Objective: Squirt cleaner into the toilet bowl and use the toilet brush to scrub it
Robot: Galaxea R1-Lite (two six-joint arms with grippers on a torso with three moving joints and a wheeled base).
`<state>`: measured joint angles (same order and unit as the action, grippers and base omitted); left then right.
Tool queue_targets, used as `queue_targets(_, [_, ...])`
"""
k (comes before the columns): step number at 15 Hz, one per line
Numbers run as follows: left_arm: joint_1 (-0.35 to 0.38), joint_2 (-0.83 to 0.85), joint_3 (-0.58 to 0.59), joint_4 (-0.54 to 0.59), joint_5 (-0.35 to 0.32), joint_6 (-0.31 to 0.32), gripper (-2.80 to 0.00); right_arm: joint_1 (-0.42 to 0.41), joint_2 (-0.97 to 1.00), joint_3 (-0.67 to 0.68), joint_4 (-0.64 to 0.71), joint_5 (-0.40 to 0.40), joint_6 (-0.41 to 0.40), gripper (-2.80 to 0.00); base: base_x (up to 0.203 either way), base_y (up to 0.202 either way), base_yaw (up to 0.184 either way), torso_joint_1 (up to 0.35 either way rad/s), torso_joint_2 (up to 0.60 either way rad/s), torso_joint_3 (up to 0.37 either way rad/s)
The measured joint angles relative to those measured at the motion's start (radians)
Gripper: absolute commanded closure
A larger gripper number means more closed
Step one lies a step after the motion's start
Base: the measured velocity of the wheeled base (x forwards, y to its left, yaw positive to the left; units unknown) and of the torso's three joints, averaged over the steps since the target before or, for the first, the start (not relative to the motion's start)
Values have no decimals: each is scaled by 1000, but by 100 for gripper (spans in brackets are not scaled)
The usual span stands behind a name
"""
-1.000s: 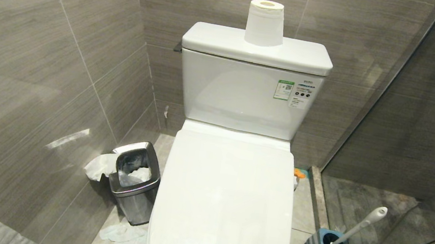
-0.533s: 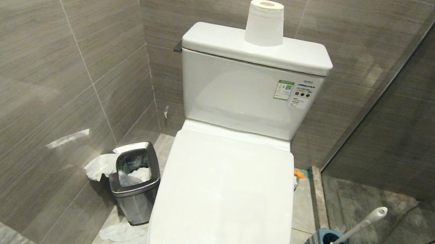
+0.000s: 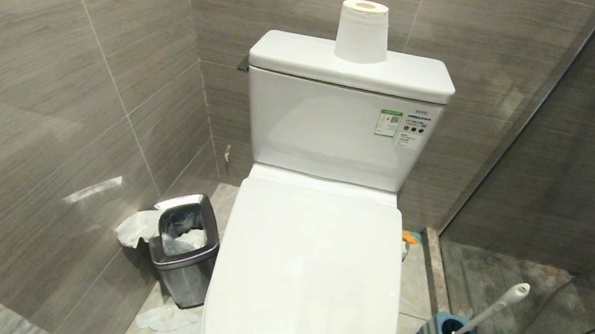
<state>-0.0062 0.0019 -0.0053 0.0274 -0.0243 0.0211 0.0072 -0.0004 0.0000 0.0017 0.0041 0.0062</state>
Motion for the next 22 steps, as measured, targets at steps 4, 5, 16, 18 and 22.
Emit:
queue_targets(4, [0,0,0,0,0,0,0,0,0,0,0,0,0,0,0,0,0,0,0,0])
queue_targets(5, [0,0,0,0,0,0,0,0,0,0,0,1,0,0,0,0,0,0,0,0])
queue_targets(16, [0,0,0,0,0,0,0,0,0,0,0,0,1,0,0,0,0,0,0,0])
queue_targets(18, [0,0,0,0,0,0,0,0,0,0,0,0,0,0,0,0,0,0,0,0])
queue_targets(22, [0,0,0,0,0,1,0,0,0,0,0,1,-1,0,0,0,0,0,0,0])
